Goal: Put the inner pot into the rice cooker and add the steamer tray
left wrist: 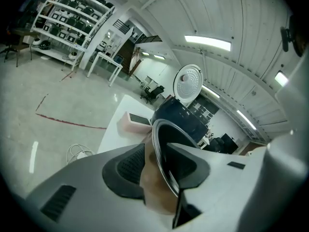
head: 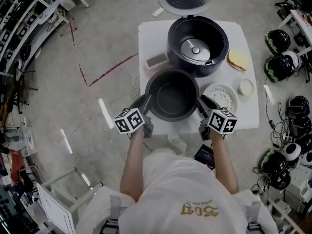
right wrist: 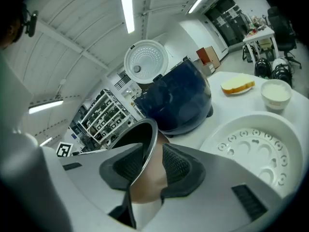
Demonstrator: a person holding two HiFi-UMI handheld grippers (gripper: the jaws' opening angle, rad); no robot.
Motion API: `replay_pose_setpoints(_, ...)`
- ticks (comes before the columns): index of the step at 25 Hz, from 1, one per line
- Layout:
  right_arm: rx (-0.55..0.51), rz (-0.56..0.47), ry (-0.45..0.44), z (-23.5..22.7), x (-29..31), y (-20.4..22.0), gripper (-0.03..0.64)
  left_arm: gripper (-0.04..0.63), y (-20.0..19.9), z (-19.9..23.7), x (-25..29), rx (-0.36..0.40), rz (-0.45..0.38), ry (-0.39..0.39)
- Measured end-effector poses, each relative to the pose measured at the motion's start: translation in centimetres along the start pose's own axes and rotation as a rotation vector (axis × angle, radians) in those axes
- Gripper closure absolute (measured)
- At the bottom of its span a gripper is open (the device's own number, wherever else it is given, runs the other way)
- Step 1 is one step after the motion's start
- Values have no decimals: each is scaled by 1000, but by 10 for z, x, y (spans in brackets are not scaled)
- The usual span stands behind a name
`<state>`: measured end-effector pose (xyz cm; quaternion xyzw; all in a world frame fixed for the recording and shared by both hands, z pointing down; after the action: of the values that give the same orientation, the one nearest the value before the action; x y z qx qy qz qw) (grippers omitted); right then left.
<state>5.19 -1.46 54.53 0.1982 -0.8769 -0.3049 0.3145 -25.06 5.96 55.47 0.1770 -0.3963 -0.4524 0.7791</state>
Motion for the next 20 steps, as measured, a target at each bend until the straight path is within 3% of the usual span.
replay_pose_setpoints(7, 41, 26, -71, -8, 12, -9, 527, 469, 2, -3, 9, 2, -11, 16)
replay_pose_setpoints(17, 89, 50, -69, -8, 17, -9, 546, 489, -2, -6, 3, 35, 9, -9)
replay_pose_setpoints(20, 118, 38, -80, -11, 16, -7, 548, 506, 0, -6, 4, -9, -9, -19)
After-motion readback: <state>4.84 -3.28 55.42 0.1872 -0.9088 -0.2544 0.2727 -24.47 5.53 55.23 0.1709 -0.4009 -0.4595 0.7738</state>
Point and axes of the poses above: the fingertips, and each gripper's own axes: x forward along the fingers, z to its left, y out of its underside, the point moved 8 cm from there along -x, backward along the fingers
